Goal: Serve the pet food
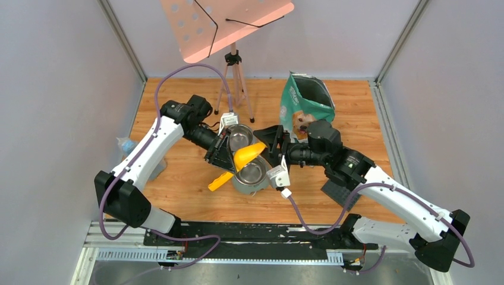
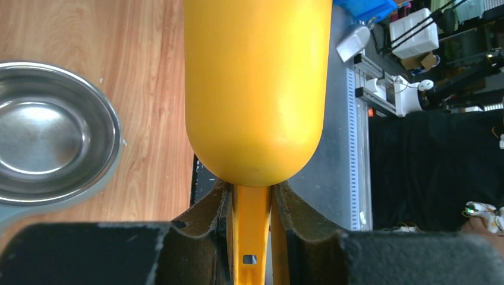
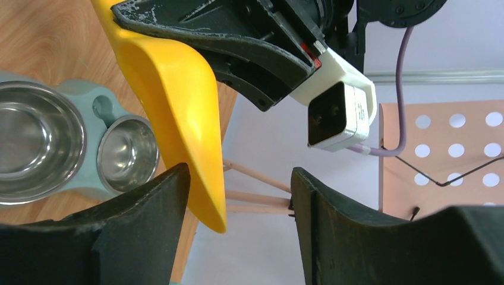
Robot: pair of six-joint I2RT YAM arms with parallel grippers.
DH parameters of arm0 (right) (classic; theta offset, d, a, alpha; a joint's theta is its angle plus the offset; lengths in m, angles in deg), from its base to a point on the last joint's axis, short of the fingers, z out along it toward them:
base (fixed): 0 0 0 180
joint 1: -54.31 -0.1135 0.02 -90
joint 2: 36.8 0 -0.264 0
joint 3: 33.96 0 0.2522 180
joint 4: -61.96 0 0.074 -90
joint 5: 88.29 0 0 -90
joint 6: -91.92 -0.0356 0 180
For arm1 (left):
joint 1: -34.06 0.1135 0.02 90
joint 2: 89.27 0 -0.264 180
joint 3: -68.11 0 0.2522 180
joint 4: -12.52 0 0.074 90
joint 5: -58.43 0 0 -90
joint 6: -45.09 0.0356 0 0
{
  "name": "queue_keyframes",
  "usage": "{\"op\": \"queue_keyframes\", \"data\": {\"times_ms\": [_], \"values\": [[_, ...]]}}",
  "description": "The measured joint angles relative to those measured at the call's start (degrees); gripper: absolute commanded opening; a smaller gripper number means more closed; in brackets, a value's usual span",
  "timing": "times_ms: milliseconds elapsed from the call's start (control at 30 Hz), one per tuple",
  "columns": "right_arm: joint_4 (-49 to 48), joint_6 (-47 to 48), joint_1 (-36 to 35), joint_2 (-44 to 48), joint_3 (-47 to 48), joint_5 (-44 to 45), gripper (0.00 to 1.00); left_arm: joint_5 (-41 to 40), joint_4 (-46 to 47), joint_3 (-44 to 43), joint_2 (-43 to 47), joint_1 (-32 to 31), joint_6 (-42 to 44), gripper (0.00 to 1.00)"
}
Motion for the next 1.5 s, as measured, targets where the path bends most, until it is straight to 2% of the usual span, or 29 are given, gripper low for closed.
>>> {"op": "queue_keyframes", "data": {"times_ms": [200,233,300,333,400,467,633,667,733,833,967,1067,1167,1300,1500], "values": [[-4.17,2.38,-0.26,-0.04,-2.78,-3.34,0.36,1.57,-1.53,0.00,-0.50,0.00,0.50,0.00],[-4.55,2.82,-0.28,-0.11,-2.84,-3.91,0.29,1.73,-1.77,0.00,-0.52,-0.02,0.55,0.00],[-4.94,3.63,-0.37,-0.13,-3.06,-5.18,0.06,2.64,-2.32,0.00,-0.72,0.00,0.98,0.01],[-4.98,4.15,-0.37,-0.13,-3.17,-5.53,0.00,3.04,-2.51,0.00,-0.74,0.00,1.18,0.10],[-3.96,5.77,-0.35,-0.31,-3.39,-5.99,0.00,3.26,-4.20,-0.04,-0.74,0.07,0.66,0.45],[-3.56,6.56,-0.44,-0.46,-3.56,-5.90,0.00,2.67,-5.11,-0.04,-0.72,0.37,0.52,0.61],[-2.93,0.63,-0.85,-0.61,-3.10,-2.34,0.00,-0.11,0.39,-0.11,3.37,1.25,-2.25,0.80],[-2.43,-1.51,-0.87,-0.68,-2.62,-1.14,0.00,-1.46,3.19,0.15,5.86,1.75,-4.66,0.88],[0.37,-8.55,-0.85,-1.20,0.13,2.19,0.00,-5.68,11.43,1.66,12.85,2.75,-10.71,0.94],[4.15,-22.12,-0.33,-2.43,6.84,6.75,0.00,-13.94,22.67,3.19,25.16,3.61,-18.86,0.95],[6.29,-43.12,4.90,-2.73,14.01,7.54,0.00,-20.41,31.28,-1.14,30.08,5.97,-25.81,0.94],[7.67,-56.52,10.80,-4.04,18.56,6.75,0.00,-22.36,39.04,-3.85,28.00,8.00,-31.52,0.94],[8.09,-67.17,13.99,-6.58,22.23,5.92,0.00,-22.51,44.52,-9.90,22.03,8.48,-37.46,0.93],[6.93,-77.11,16.48,-9.11,24.50,4.59,0.00,-19.98,49.55,-17.46,13.66,10.69,-48.00,0.92],[5.46,-87.19,19.08,-10.78,25.73,2.21,0.00,-12.81,56.87,-18.03,5.66,14.80,-64.61,0.80]]}}
